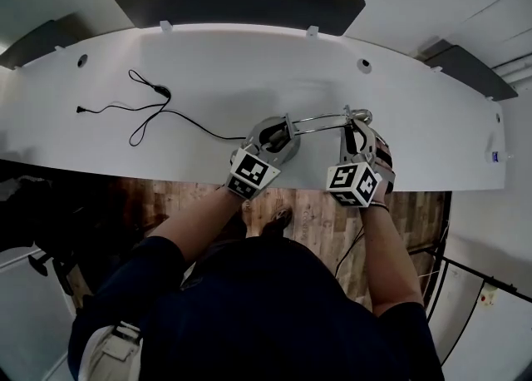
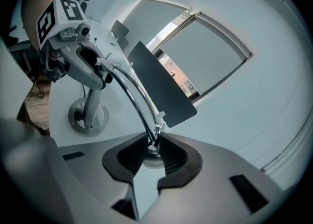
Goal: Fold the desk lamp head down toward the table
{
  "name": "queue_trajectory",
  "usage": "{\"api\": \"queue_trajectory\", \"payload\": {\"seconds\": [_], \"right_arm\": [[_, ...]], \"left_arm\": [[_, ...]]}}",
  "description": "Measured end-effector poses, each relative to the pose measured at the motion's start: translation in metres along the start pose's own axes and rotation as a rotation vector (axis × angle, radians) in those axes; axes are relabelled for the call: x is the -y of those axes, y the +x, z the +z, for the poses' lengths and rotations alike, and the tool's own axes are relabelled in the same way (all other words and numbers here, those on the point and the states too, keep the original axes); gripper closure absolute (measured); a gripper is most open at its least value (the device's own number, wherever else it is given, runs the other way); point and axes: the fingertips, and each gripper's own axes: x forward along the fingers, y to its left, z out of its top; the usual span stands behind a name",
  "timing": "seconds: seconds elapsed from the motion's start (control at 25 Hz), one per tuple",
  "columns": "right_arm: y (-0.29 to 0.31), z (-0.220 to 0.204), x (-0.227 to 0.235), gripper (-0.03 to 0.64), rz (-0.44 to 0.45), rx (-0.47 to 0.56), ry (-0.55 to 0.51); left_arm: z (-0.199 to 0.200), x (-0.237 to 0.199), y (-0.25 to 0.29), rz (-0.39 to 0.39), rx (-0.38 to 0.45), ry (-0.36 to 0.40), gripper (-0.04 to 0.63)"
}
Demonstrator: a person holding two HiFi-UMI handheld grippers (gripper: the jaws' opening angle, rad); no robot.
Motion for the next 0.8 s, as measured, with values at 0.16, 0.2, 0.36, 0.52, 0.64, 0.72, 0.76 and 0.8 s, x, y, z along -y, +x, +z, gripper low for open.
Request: {"api": "queue_trajectory", "payload": {"seconds": [0.16,0.2,0.36,0.52,0.64,0.72,0.76,0.8], "right_arm": [[0.016,-0.011,-0.023,0.543,0.056,0.001,0.074],[0.018,-0.012,-0.028,0.543,0.072,0.001,0.100],[0.030,-0.016,-0.052,0.543,0.124,0.016,0.157],[0.041,-0.018,-0.079,0.543,0.177,0.016,0.223],[0.046,-0.015,-0.091,0.546,0.194,0.016,0.294],[0.044,-0.011,-0.094,0.548,0.205,0.010,0.340],[0.044,-0.010,-0.095,0.549,0.211,0.010,0.358],[0.045,-0.010,-0.097,0.549,0.215,0.012,0.368]], "left_arm": [[0.000,-0.001,0.001,0.007,0.003,-0.016,0.469],[0.000,-0.001,0.001,0.008,0.002,-0.012,0.469],[0.000,-0.002,0.000,0.016,-0.003,-0.006,0.469],[0.001,-0.002,0.000,0.023,-0.014,-0.016,0.469],[-0.001,-0.004,0.001,0.030,-0.016,-0.016,0.469],[-0.004,-0.005,0.000,0.037,-0.027,-0.005,0.469],[-0.005,-0.006,0.000,0.043,-0.036,0.000,0.469],[-0.005,-0.006,0.000,0.047,-0.044,0.005,0.469]]}}
